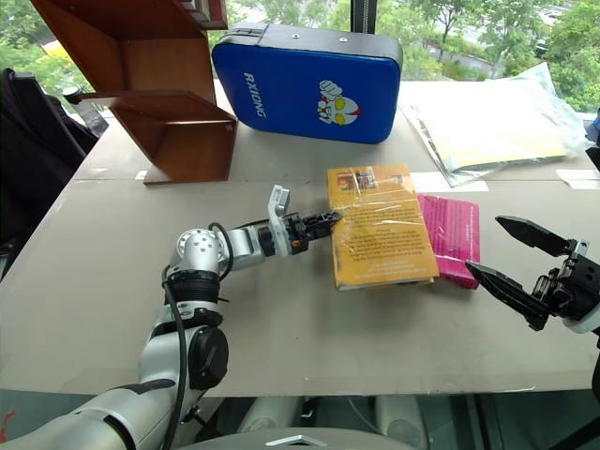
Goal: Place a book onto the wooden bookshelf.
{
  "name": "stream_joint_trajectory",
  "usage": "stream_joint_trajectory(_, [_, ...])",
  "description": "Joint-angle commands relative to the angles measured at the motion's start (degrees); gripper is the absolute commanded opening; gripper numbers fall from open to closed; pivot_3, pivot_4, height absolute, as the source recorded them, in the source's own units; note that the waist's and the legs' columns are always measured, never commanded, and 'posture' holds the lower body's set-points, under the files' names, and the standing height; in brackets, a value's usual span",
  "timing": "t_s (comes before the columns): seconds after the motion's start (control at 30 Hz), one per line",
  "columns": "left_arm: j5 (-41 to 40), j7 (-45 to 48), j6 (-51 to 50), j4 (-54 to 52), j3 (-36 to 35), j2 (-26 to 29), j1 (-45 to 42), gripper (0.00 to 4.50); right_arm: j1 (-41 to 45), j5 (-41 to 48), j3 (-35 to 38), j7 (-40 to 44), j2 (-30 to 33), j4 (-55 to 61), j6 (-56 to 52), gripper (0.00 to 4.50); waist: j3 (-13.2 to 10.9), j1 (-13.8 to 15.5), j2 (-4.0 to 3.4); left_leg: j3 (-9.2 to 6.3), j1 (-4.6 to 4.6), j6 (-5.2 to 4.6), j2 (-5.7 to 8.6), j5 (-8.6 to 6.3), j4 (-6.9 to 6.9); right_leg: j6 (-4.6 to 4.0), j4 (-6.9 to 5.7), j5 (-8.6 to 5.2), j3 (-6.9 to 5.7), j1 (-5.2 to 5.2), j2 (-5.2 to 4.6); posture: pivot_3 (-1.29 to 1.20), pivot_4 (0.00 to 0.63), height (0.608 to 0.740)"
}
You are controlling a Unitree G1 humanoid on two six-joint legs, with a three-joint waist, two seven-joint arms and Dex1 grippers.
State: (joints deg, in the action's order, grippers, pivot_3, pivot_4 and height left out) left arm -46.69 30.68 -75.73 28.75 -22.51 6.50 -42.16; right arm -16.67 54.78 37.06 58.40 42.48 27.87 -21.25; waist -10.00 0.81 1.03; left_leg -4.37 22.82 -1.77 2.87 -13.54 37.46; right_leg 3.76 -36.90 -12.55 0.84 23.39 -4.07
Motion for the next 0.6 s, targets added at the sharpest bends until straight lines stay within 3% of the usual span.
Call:
stream_joint_trajectory(0.03, [-2.2, 0.7, -1.7, -1.6, 0.0, -0.6, -0.7, 0.02, 0.1, 0.0, 2.5, 0.7, -0.1, -0.1, 1.3, 4.5, 0.0, 0.0, 0.0, 0.0, 0.0, 0.0, 0.0, 0.0, 0.0, 0.0, 0.0, 0.0, 0.0, 0.0, 0.0, 0.0, 0.15, 0.74])
stream_joint_trajectory(0.23, [-6.0, -1.0, -1.6, -2.4, -5.7, -0.5, -1.4, 0.02, -0.1, -0.3, 2.5, 1.2, -0.2, -0.5, 1.8, 4.5, 0.0, -0.1, 0.0, 0.0, 0.0, 0.0, 0.0, 0.0, 0.0, 0.0, 0.0, 0.0, 0.02, 0.01, -0.01, 0.0, 0.15, 0.74])
stream_joint_trajectory(0.33, [-10.1, -1.6, -1.5, -9.9, -7.6, -0.5, -1.7, 0.02, 0.0, 0.0, 2.4, 1.0, -0.4, -0.2, 1.8, 4.5, 0.0, 0.0, 0.01, 0.0, 0.03, 0.01, -0.01, 0.0, -0.01, 0.0, 0.0, 0.0, 0.01, 0.04, -0.01, 0.0, 0.15, 0.74])
stream_joint_trajectory(0.5, [-10.2, 1.1, 6.7, -31.0, -2.3, 3.0, -3.9, 0.02, 1.9, 2.5, 2.7, -0.5, -0.3, -0.2, 0.8, 4.5, -0.1, 0.0, 0.09, 0.02, 0.14, 0.23, -0.02, 0.12, -0.01, -0.01, 0.0, 0.01, 0.07, 0.14, -0.05, 0.0, 0.15, 0.74])
stream_joint_trajectory(0.6, [-3.1, 4.1, 18.1, -38.7, 2.6, 10.6, -11.8, 0.02, 5.5, 5.9, 1.8, -2.3, 0.2, -0.3, -0.9, 4.5, -0.1, 0.1, 0.12, 0.05, 0.15, 0.27, -0.02, 0.13, -0.02, -0.02, 0.0, 0.01, 0.06, 0.15, -0.02, 0.0, 0.15, 0.74])
